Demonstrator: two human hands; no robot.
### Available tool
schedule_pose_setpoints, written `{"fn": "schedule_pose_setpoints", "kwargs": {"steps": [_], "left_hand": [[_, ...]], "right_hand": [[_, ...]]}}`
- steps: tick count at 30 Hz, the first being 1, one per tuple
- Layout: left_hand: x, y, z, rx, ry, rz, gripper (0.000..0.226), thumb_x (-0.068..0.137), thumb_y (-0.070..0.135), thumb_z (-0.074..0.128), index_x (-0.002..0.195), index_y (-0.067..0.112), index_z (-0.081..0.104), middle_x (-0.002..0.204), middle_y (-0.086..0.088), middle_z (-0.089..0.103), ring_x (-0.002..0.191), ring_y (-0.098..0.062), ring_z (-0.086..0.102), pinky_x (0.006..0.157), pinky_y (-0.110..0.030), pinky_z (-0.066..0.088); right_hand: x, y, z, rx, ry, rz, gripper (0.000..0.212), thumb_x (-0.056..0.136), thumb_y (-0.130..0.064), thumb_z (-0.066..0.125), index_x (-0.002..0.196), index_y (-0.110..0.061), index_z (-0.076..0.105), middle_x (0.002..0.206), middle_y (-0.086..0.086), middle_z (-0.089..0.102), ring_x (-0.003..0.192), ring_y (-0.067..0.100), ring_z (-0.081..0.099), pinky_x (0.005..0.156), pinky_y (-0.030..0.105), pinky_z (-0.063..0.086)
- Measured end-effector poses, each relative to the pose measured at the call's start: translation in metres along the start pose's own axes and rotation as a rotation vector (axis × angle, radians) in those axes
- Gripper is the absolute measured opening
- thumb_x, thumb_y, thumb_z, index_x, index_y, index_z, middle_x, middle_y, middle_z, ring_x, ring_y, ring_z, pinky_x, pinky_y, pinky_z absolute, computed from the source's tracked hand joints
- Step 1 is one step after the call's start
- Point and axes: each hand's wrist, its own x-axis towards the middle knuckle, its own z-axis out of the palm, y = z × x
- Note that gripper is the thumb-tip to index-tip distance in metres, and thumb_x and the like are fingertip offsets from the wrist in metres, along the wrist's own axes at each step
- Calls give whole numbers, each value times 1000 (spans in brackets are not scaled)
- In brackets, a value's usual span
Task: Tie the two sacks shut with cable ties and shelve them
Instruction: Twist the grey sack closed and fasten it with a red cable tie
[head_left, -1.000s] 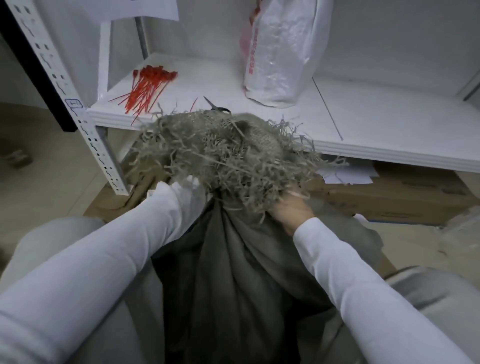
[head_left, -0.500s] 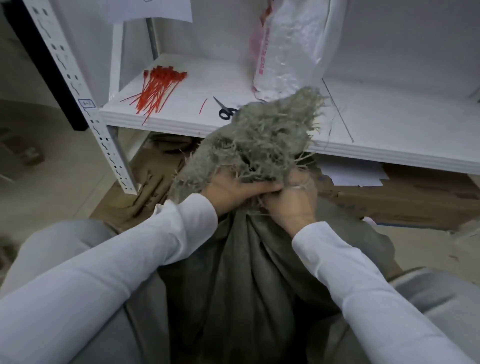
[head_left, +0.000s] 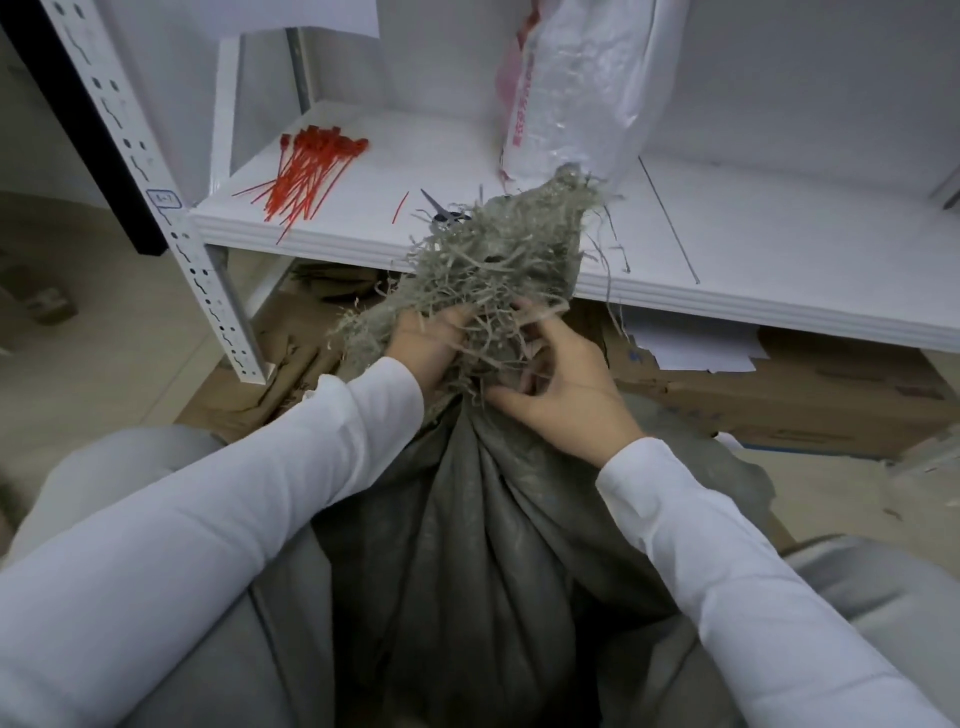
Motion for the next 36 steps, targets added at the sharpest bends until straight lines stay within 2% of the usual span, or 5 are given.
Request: {"fn": "schedule_pose_setpoints", "kwargs": {"steps": [9,18,24,29,36], "left_hand": [[7,9,-8,-167,-195,-82,54,96,11,44,49,12,71,49,1,65,44,-10,62,45,-16,49],[18,21,-18,125,-307,-11,64,98,-10,21,53,18,58,29,14,49,34,12,50,50,-5,41],[30,31,-23,128,-152,36,39,67,44,82,96,20,72,91,4,75,84,-12,72,75,-28,56],[38,27,-34,-39,79,-194,28,84,30,63,60,20,53,59,5,55,42,-8,48,43,-15,41],[-24,13,0,59,-383,34,37,73,9,74,108,5,62,100,-5,69,91,-16,68,77,-27,56]], "right_hand": [[11,16,-18,613,116,378,71,65,4,84,122,-12,45,114,-2,62,98,6,65,86,20,55],[2,14,-5,787,-73,600,55,54,-19,92,104,-8,73,105,5,74,101,20,70,98,40,52],[13,8,0,473,204,463,44,62,-31,89,101,-24,71,104,-13,71,100,8,66,96,29,50],[20,17,-3,249,524,603,49,61,-40,86,104,-21,71,105,-9,70,100,13,65,95,28,50],[18,3,-6,-255,461,596,18,86,-22,63,100,-12,66,111,12,66,109,34,60,83,32,43]]}}
